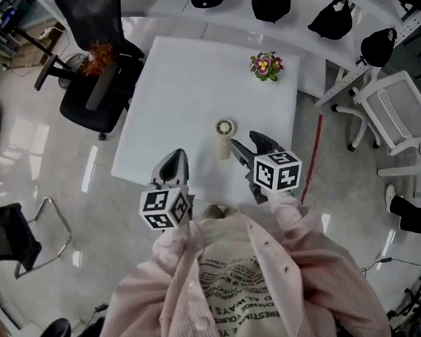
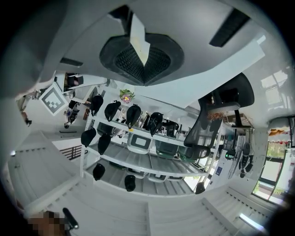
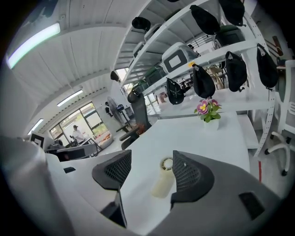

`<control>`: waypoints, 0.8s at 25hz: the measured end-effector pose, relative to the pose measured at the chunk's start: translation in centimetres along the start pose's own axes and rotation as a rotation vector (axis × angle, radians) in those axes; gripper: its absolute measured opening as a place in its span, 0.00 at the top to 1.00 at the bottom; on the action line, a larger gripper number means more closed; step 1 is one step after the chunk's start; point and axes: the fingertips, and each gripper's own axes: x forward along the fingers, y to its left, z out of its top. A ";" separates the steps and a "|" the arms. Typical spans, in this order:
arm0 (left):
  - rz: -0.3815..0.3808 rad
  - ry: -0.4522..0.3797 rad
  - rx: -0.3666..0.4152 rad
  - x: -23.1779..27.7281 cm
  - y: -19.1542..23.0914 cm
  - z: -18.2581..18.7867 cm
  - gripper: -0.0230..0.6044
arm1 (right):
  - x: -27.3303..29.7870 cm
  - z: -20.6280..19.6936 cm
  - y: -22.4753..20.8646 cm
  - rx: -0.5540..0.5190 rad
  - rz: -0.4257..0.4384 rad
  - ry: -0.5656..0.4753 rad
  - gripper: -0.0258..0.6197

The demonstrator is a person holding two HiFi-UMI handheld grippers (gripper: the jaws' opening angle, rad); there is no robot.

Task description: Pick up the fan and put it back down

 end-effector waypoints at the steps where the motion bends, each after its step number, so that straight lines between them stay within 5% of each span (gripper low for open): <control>1: -0.005 0.008 0.000 0.4 0.1 0.0 0.96 | 0.3 -0.1 -0.1 0.008 -0.003 0.005 0.56; 20: -0.182 0.230 -0.013 7.8 2.6 -6.1 0.96 | 8.1 -7.4 -3.2 0.202 -0.259 0.083 0.55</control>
